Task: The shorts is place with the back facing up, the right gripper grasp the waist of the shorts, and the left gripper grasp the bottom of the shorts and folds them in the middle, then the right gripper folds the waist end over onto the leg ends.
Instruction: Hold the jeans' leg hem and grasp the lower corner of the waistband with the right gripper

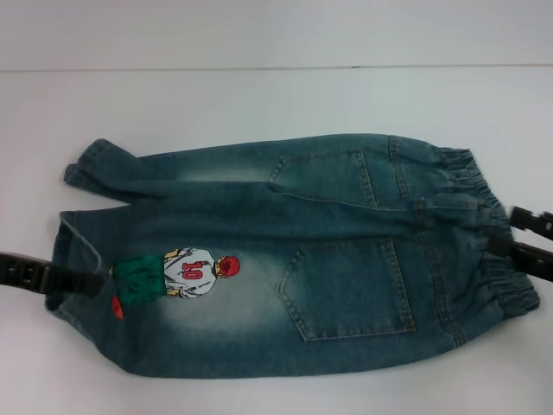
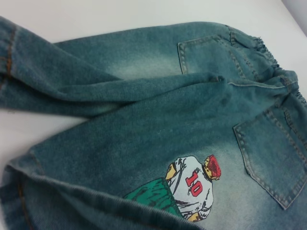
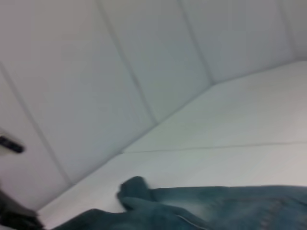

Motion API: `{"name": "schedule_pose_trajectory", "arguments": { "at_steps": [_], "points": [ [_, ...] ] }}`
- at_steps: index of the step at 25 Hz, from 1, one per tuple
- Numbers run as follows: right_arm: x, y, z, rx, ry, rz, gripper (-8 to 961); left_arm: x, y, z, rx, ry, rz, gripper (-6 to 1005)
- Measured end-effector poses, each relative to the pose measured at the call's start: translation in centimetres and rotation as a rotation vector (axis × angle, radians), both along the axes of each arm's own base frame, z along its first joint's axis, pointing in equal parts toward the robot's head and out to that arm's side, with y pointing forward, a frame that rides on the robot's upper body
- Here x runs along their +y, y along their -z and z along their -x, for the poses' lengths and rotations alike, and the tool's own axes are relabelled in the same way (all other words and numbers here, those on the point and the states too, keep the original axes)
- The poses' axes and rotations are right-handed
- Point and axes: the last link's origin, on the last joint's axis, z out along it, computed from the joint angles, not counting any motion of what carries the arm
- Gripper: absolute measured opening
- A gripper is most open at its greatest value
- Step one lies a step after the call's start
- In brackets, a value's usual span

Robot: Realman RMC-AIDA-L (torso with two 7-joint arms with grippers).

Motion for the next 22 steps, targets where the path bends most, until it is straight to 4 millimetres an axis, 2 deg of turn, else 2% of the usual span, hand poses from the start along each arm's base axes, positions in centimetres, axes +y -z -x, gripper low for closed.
{"name": "schedule_pose_trajectory", "arguments": {
  "at_steps": [10,15,22],
  "points": [
    [-4.4,-1.4,-4.5,0.042,0.281,-0.069,806,-0.1,0.5,0.0,-0.021,-0.017,-0.003,60],
    [-4.9,-1.0,-5.1,0.045,0.339,0.015,794,0.1,0.8,-0.3,-0.030,-0.014,0.004,59],
    [-4.5,-0.9,-4.7,0.060,0.336,0.082,779,0.1,0.9,-0.2,-0.026,-0.014,0.006,59]
  ]
}}
